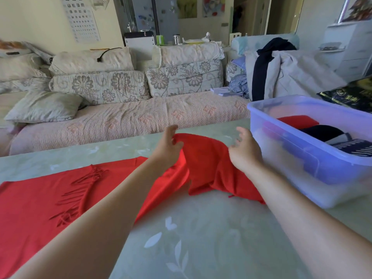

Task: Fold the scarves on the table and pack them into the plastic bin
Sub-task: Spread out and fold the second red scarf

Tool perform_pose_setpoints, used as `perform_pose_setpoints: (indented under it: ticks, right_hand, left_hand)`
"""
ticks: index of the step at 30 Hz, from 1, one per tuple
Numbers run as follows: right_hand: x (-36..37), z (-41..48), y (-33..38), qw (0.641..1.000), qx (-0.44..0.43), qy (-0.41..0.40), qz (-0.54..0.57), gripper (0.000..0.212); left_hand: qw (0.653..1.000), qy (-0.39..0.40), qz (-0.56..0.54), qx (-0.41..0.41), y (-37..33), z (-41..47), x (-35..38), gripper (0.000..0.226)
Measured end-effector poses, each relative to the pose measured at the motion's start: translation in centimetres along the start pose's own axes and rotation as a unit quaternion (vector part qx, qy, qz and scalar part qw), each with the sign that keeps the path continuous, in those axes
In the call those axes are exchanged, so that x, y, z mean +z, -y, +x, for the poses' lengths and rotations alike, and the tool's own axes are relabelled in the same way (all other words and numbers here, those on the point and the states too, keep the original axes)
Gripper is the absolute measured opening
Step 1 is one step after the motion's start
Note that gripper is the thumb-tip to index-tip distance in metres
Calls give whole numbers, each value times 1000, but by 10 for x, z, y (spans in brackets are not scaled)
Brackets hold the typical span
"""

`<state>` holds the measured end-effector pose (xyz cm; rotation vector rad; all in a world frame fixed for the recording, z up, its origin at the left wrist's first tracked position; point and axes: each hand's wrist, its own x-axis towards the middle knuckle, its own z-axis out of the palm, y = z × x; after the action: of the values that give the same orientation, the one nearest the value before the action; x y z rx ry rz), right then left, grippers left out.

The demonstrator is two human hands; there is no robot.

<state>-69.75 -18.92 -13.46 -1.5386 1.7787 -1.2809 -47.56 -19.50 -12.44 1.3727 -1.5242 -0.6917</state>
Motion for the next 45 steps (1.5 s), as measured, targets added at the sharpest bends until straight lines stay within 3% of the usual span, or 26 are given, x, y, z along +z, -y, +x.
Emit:
perform_pose_setpoints:
  ticks: [3,5,6,8,10,12,15,19,21,23,25,27,28,30,31,33,35,37,39,40,43,45]
  right_hand:
    - [14,-15,0,987,-139,59,-58,62]
    - [22,-24,-6,963,-196,118,-141,42]
    - [24,-27,-8,948,-185,160,-203,33]
    - [29,-32,-11,905,-131,251,-318,49]
    - [35,-33,-18,868,-115,284,-390,62]
    - [40,-29,-26,877,-128,267,-379,43]
    - [35,-14,-27,905,-133,237,-327,10]
    - [27,5,-29,937,-135,158,-280,14]
    - [25,13,-28,947,-133,66,-286,19]
    - [24,26,-24,971,-94,-3,-221,23]
    - [26,40,-16,996,-27,-13,-84,25]
    - [29,56,-14,1000,-2,-18,17,21]
    - [30,60,-14,1000,-12,2,27,38]
    - [36,65,-23,994,-55,91,-21,84]
    - [39,65,-29,984,-86,126,-97,92]
    - [48,59,-36,953,-161,131,-220,78]
    - [59,48,-36,942,-231,128,-207,53]
    - [66,35,-34,927,-245,226,-173,39]
    - [73,23,-38,887,-244,324,-222,35]
    - [75,19,-41,870,-252,336,-259,36]
    - [78,17,-51,843,-330,252,-342,29]
    - [74,16,-52,849,-345,224,-332,26]
  left_hand:
    - [992,61,106,30,4,9,7,78]
    - [984,60,164,47,12,6,7,80]
    - [979,71,186,51,17,3,6,79]
    - [953,143,255,84,31,-7,5,74]
    - [914,208,323,132,48,-15,4,69]
    - [893,231,351,161,61,-19,9,58]
    - [892,222,363,154,61,-19,19,33]
    - [898,115,389,171,46,-10,29,11]
    - [918,43,367,142,32,0,34,14]
    - [946,16,314,79,18,19,41,17]
    - [974,46,215,56,7,39,50,28]
    - [988,63,135,50,1,50,59,51]
    - [989,58,130,51,2,52,61,57]
    - [982,43,172,60,10,47,64,56]
    - [976,48,204,67,19,42,64,51]
    - [958,84,264,77,43,26,61,35]
    - [937,111,321,88,62,5,55,26]
    - [923,112,355,98,74,-15,50,34]
    - [919,92,363,121,81,-32,44,41]
    - [917,82,367,136,83,-39,41,40]
    - [911,58,377,155,86,-53,33,32]
    - [914,39,377,148,84,-59,31,28]
